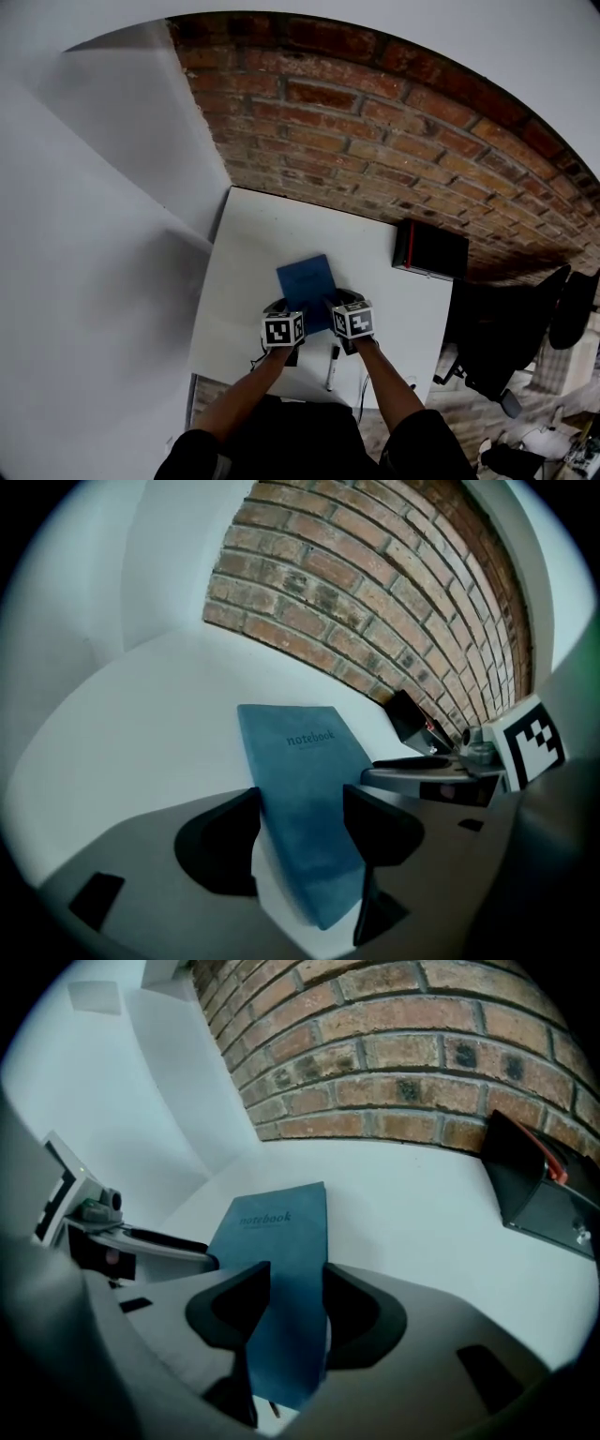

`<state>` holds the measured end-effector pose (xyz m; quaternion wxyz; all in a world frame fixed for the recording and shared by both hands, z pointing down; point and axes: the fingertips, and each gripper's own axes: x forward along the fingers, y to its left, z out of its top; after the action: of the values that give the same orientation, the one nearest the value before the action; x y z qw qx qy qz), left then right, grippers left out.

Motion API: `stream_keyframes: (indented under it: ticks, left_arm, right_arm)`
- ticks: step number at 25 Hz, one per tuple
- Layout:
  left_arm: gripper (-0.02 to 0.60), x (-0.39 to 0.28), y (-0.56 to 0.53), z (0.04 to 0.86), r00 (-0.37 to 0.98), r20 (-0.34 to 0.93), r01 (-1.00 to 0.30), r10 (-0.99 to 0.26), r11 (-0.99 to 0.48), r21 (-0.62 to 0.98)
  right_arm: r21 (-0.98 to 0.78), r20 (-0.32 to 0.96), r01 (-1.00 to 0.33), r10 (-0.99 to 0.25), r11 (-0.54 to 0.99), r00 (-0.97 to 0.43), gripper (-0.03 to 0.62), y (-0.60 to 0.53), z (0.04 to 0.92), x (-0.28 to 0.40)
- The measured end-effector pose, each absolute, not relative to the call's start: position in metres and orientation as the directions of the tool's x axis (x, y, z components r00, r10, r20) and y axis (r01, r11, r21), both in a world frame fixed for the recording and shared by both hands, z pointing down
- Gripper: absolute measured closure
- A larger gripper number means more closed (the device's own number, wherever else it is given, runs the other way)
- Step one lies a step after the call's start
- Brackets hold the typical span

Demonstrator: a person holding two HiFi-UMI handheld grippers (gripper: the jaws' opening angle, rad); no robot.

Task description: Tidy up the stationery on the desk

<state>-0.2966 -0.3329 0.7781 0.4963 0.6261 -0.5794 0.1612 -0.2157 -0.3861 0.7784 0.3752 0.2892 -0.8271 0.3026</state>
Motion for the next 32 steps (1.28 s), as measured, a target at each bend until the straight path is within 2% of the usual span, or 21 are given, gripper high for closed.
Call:
stream_keyframes:
  ticks: [19,32]
  left_arm:
    - [0.308,-0.376,-0.285,0.780,0.288,0.795,-0.938,-0.534,0.010,0.347]
    - [0.308,-0.396,-0.248,0.781,0.315,0.790,-0.944,-0.526,-0.085,0.320]
  right_arm:
    - [-0.366,0.803,-0.768,-0.239,0.525,-0.546,0.408,-0.306,0.782,-0.279]
    - [-0.405,0.801,-0.789,-0.237,0.462,-0.550,0.408,-0.253,0.783,-0.297]
